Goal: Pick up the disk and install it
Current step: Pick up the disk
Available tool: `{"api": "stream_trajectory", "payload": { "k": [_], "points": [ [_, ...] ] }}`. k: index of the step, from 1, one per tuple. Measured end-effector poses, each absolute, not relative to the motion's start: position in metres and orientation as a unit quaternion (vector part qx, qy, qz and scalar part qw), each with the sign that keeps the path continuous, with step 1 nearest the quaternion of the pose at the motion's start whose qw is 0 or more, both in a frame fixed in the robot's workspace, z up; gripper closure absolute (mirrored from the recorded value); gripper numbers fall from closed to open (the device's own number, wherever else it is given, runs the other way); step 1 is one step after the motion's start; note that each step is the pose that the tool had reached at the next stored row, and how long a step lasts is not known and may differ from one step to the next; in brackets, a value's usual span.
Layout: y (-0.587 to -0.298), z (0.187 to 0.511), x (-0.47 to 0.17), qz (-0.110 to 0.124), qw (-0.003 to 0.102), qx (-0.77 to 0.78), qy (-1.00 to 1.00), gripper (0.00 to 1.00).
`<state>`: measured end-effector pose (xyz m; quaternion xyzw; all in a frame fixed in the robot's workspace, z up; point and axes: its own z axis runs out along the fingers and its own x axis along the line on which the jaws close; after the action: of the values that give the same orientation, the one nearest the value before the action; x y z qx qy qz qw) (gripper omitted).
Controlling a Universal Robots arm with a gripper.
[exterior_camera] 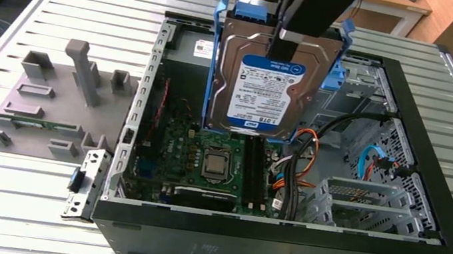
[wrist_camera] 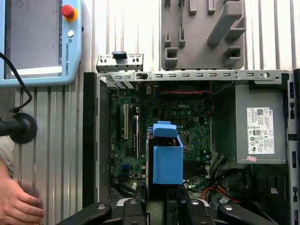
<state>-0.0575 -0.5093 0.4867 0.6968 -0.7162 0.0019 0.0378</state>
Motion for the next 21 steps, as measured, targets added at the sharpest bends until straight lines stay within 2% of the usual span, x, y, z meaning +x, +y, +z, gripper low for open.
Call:
{"api": "stream_trajectory", "payload": {
  "k": [9,17,21],
  "points": [
    [-0.516,0.486,-0.058,0.002,0.038,0.697,-0.716,0.65],
    [-0.521,0.485,-0.058,-0.007,0.029,0.699,-0.714,0.65],
    [-0.525,0.484,-0.057,-0.008,0.028,0.699,-0.714,0.65]
  ]
}}
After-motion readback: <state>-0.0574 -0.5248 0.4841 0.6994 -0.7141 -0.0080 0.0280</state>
